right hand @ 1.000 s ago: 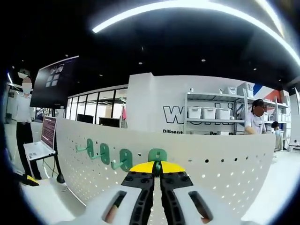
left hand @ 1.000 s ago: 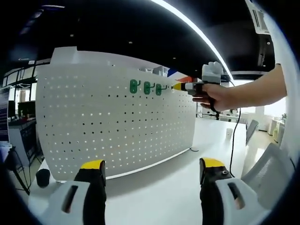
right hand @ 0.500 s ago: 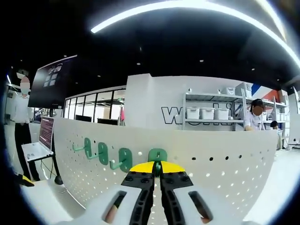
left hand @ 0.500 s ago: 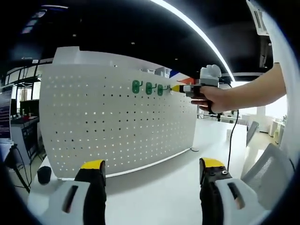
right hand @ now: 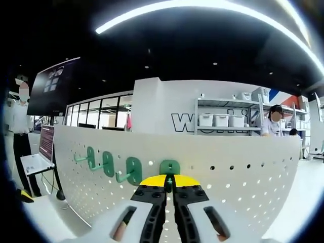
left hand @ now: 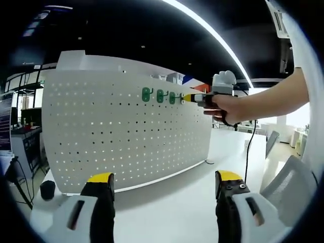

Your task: Insert the hook assembly into the mounting plate slot until the hook locks in place.

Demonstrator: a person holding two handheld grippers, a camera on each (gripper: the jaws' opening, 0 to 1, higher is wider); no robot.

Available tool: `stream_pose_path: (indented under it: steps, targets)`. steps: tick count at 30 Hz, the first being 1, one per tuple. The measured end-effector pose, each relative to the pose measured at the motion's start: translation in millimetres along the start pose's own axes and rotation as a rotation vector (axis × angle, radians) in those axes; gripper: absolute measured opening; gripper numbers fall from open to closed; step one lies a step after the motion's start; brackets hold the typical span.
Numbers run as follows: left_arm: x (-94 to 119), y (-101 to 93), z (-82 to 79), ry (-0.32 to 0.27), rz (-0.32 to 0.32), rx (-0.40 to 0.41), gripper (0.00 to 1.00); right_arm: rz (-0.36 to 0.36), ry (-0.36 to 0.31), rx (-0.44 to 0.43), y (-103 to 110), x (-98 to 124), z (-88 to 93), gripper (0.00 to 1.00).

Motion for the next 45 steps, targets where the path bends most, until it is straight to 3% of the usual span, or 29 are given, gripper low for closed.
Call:
stream_pose_path:
  steps: [12, 28, 34, 41, 45]
  targets:
    - [0, -1.4, 0.0, 0.001, 0.005, 0.003, 0.84, 0.1, 0.014, -0.017, 7, -2, -0.2, 0.02]
    - [0, -1.1, -0.5, 0.0, 0.002, 0.004, 0.84, 0.078, 0.017, -0.013, 4, 0, 0.3, 0.03]
    - [0, -0.5, 0.1, 0.004, 0.002, 0.0, 0.84, 0.056, 0.052, -0.003, 6, 2, 6.5, 0.17]
    - [0, 0.2, -0.2, 0.003, 0.001, 0.002, 0.84, -0.034, 0.075, 0.027, 12, 9, 17.9, 0.44]
    - [-2, 0.0, 0.1, 0.004, 0.005, 0.001, 0.84, -0.053, 0.078, 0.027, 12, 14, 21.9, 0.52]
Point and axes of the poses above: the point that each gripper's makers call its tool centre point, and the gripper's own axes: x roughly backward along the fingers, y roughly to its left, z roughly out of its underside, the point moved 7 cm from there along x, roughly backward along the fingers, and after that the axes turned 6 degrees about y, right-handed, at the moved point
